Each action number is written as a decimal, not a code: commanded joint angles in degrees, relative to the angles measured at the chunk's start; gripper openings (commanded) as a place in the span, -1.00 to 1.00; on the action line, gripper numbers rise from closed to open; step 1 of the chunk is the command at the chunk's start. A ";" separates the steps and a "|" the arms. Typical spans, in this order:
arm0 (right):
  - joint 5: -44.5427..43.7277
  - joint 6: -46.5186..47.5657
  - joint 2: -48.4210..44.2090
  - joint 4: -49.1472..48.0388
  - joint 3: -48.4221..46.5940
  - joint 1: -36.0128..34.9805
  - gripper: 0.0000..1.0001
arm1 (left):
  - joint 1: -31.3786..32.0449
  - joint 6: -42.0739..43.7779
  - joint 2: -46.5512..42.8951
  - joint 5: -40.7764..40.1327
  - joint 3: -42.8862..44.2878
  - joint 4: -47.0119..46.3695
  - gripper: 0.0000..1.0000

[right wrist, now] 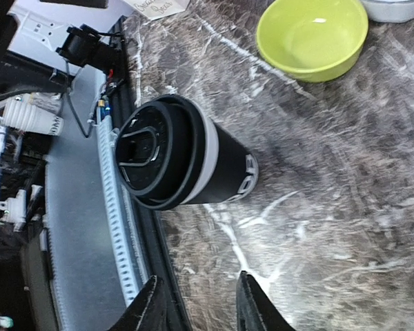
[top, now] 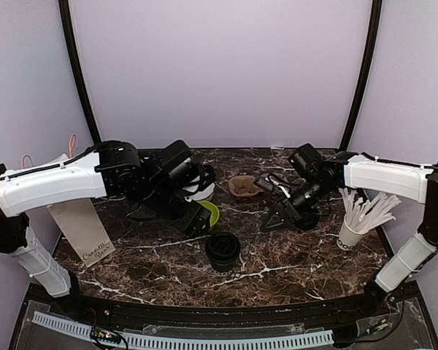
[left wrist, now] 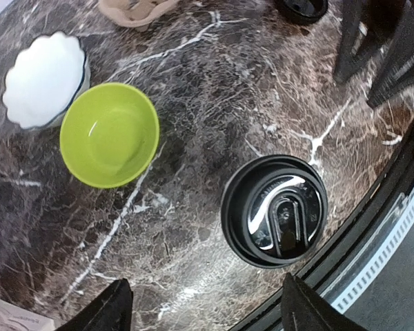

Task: Pack the takeout coffee

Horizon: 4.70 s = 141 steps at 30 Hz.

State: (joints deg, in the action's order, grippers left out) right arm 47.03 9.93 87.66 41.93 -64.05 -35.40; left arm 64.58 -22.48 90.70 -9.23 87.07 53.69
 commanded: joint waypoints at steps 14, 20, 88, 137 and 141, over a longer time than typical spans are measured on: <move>10.26 -3.11 12.36 -0.83 -5.85 -4.95 -0.37 | -7.57 -22.61 -9.27 18.64 -25.58 -34.54 -0.08; 10.81 -2.63 14.56 0.08 -7.59 -5.80 -0.41 | -8.14 -23.43 -8.45 19.17 -26.74 -34.67 -0.24; -13.01 -8.81 31.25 3.00 -13.07 -7.49 -0.56 | -9.10 -27.39 -0.57 24.44 -39.30 -36.51 -0.67; 5.43 1.78 17.98 9.04 -11.27 -9.33 -0.06 | -13.25 -20.50 -6.26 29.96 -30.33 -36.70 -0.31; 5.10 1.93 19.53 9.74 -12.22 -9.86 -0.06 | -13.28 -20.69 -5.61 30.39 -31.05 -38.21 -0.32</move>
State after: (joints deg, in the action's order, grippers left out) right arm 50.85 11.68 106.00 51.29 -74.17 -44.51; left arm 51.27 -42.70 84.90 19.59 57.34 17.76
